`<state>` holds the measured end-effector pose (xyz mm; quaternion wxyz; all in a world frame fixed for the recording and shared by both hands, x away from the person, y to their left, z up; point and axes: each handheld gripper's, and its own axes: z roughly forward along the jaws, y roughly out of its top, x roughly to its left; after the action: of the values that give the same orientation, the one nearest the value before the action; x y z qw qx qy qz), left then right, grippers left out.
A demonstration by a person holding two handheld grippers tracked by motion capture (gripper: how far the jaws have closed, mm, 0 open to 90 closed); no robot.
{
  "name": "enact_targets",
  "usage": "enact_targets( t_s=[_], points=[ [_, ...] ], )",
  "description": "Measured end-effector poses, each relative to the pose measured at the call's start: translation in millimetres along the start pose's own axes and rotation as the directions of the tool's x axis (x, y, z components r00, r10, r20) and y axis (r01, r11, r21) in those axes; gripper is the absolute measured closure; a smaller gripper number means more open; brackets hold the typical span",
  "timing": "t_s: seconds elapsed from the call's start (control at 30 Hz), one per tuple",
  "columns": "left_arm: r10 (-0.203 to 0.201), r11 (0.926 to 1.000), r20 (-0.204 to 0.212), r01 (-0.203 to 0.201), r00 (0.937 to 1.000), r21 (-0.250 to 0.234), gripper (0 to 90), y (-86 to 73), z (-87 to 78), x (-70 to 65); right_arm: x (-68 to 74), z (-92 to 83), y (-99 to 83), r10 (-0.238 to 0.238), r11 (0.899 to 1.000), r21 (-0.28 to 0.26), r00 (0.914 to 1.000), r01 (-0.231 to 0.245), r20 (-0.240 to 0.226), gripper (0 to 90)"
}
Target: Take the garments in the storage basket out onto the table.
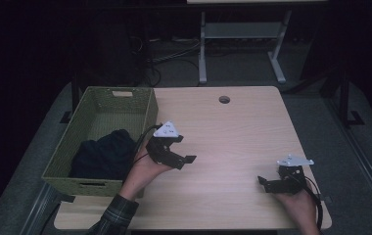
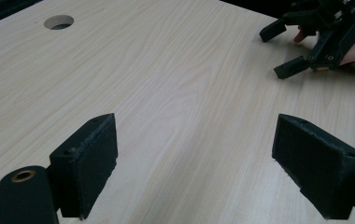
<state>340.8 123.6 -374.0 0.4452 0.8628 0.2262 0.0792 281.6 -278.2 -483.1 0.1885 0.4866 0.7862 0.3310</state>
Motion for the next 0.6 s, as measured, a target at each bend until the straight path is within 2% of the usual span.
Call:
enact_targets(
  t_s=[0.3,0.4,0.6],
  points=[
    [0.009,1.0,0.012,-0.009,0.9999,0.003,14.0,6.5,-11.8,3.6,0.0,0.0,-0.1,-0.001,1.0,0.0,1.0,0.001,0.0,2.6],
    [0.001,1.0,0.018,-0.001,0.9998,-0.006,14.0,7.1,-16.6,5.0,0.1,0.1,0.0,0.0,1.0,0.0,1.0,0.0,0.0,2.6],
    [0.003,1.0,0.0,-0.003,1.0,-0.005,14.0,8.3,-29.8,9.5,0.3,-0.1,0.0,0.003,1.0,0.0,1.0,-0.003,0.001,2.7]
  ],
)
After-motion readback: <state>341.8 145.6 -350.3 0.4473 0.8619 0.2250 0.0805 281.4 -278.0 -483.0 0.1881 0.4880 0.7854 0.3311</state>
